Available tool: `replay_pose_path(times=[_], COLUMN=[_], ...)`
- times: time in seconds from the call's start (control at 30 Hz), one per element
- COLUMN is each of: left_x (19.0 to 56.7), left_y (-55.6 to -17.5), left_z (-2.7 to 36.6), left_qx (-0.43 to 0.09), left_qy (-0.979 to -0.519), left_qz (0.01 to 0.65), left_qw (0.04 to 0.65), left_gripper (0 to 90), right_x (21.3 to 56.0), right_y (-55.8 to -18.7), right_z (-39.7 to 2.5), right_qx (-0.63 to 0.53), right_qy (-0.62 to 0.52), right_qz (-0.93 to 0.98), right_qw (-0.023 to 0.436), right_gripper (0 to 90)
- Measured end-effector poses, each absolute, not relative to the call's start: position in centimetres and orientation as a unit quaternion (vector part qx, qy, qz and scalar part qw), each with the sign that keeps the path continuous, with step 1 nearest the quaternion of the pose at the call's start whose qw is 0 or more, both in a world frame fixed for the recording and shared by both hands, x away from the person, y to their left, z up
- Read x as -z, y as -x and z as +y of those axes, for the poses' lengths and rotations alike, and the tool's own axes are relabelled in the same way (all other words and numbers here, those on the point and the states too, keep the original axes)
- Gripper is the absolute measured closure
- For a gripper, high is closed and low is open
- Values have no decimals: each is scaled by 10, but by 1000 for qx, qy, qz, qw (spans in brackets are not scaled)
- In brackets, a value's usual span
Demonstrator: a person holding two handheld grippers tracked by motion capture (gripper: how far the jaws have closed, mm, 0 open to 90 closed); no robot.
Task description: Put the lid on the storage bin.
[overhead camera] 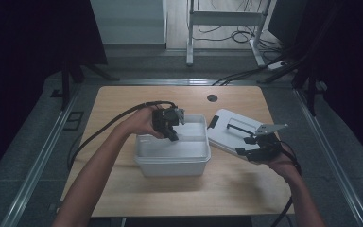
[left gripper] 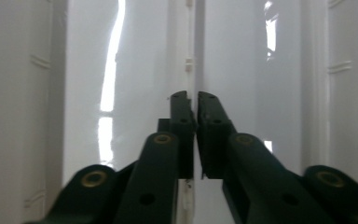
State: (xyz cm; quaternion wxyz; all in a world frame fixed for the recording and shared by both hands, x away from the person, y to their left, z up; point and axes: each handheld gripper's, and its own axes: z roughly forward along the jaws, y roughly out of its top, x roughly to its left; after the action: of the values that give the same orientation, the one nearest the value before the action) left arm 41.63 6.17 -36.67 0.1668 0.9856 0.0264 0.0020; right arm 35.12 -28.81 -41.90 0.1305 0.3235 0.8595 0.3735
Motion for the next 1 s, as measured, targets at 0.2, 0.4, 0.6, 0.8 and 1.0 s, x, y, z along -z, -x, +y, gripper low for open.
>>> replay_pose_path(times=[0.2, 0.4, 0.6, 0.8, 1.0], left_x=[371, 360, 339, 334, 342], left_y=[-416, -412, -406, -402, -392], left_z=[64, 72, 98, 141, 188], left_qx=[-11, -48, -73, -85, -95], left_qy=[-984, -980, -971, -963, -951], left_qz=[29, 37, 68, 107, 154], left_qw=[175, 187, 216, 231, 250], left_gripper=[606, 473, 438, 429, 418], right_x=[419, 418, 409, 401, 392], right_y=[-352, -353, -362, -380, -402], right_z=[-290, -290, -292, -294, -292], right_qx=[-373, -368, -352, -318, -284], right_qy=[-325, -325, -321, -312, -307], right_qz=[859, 861, 867, 880, 892], right_qw=[132, 133, 147, 164, 174], right_gripper=[391, 391, 393, 400, 401])
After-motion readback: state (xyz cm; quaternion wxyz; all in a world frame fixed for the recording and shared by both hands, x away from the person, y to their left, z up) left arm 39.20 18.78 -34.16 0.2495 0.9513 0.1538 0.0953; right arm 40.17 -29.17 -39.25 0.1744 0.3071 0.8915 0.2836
